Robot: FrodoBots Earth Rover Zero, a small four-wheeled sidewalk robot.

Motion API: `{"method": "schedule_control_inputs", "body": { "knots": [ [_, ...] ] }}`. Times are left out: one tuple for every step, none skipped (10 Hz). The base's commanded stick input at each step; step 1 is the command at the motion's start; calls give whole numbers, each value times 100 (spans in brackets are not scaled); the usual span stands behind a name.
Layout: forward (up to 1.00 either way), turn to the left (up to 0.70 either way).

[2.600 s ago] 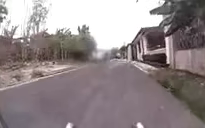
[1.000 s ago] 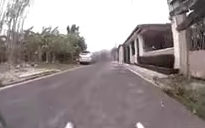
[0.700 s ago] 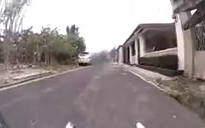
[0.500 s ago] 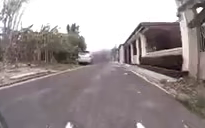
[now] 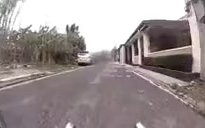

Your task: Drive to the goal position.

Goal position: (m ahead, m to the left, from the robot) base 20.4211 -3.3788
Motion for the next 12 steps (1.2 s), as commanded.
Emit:
{"method": "schedule_control_inputs", "body": {
  "knots": [
    [84, 0],
    [84, 0],
    [83, 0],
    [71, 0],
    [55, 0],
    [47, 0],
    [41, 0],
    [33, 0],
    [31, 0],
    [27, 0],
    [17, 0],
    [11, 0]
  ]
}}
